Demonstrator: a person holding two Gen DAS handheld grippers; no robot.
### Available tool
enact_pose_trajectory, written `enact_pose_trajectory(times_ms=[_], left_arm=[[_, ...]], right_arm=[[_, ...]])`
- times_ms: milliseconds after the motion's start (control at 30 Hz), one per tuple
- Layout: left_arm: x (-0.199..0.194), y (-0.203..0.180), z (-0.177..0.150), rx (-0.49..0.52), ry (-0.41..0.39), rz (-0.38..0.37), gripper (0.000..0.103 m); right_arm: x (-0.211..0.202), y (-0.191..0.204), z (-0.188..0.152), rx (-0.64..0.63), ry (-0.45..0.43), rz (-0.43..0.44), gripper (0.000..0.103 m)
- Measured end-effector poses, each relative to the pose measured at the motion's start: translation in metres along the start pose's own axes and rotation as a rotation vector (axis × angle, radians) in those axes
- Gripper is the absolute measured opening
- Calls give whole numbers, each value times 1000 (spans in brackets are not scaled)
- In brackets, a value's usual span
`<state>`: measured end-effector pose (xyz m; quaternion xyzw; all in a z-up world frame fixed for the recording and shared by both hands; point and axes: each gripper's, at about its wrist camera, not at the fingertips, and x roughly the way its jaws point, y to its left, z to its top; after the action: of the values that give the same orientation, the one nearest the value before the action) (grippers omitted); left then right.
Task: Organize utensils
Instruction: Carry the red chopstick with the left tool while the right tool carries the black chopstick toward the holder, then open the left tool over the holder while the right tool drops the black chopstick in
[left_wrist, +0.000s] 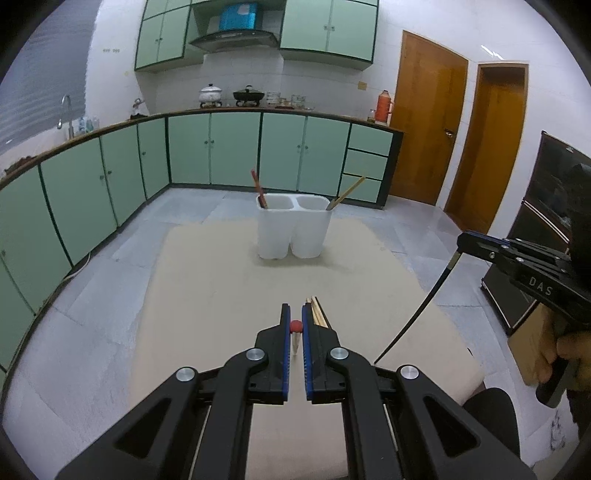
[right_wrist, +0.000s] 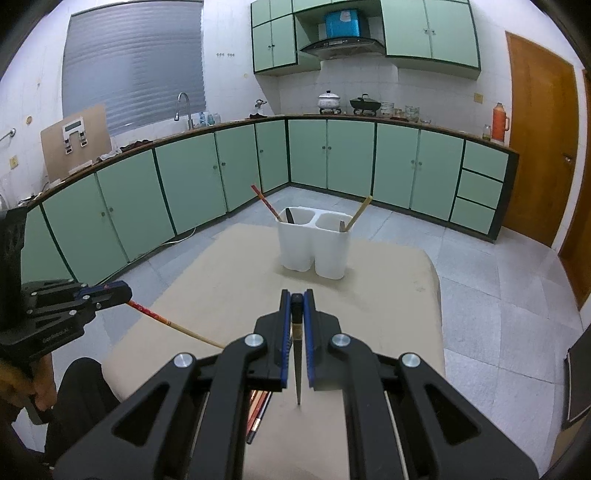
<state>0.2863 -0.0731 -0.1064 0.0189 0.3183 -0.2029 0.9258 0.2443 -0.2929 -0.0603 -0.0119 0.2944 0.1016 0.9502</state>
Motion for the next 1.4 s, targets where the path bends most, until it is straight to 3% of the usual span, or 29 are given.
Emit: enact_pose_trajectory(times_ms=[433, 800, 1000, 1167, 1400], left_arm=[[4, 4, 74, 60, 0, -46, 6], [30, 7, 184, 94, -84, -17, 6], [75, 16, 235, 76, -68, -1, 6], [133, 24, 247, 61, -11, 19, 6], [205, 37, 223, 43, 104, 17, 6]], right_arm=[[4, -1, 57, -64, 13, 14, 6], [28, -24, 179, -35, -54, 13, 6], [62, -48, 244, 31, -130, -10, 6], [119, -66, 251, 42, -142, -77, 6], [199, -88, 215, 85, -42, -103, 6]])
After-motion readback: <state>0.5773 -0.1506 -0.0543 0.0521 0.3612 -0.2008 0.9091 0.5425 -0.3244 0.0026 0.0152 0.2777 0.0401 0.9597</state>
